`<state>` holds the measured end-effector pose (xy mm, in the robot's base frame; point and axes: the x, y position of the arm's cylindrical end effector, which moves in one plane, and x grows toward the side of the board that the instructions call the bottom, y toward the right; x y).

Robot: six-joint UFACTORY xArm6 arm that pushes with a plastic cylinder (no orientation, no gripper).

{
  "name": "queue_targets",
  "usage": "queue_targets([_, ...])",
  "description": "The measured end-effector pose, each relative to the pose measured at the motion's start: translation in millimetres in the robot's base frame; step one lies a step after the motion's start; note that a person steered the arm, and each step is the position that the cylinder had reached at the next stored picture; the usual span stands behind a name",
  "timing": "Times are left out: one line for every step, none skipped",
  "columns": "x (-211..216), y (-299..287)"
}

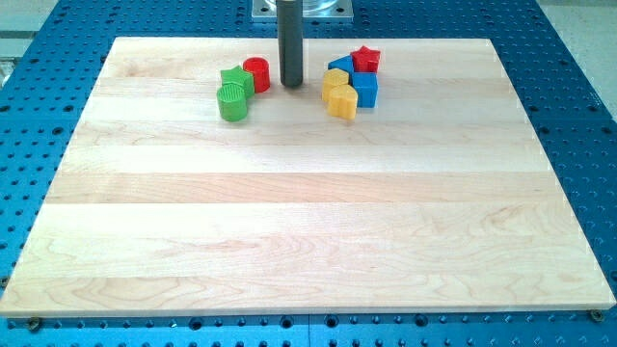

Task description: Push the red circle into the green star

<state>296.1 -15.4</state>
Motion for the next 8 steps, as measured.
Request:
queue_targets([0.7, -34.6])
queue_targets([0.7, -42.2])
queue_targets([-5.7, 3.2])
queue_targets([-41.7, 54.4])
queue_targets([-76.4, 79.1])
queue_targets([-65.8, 122.5])
queue_targets([-41.2, 155.9])
queue_targets([-54.0, 148.8])
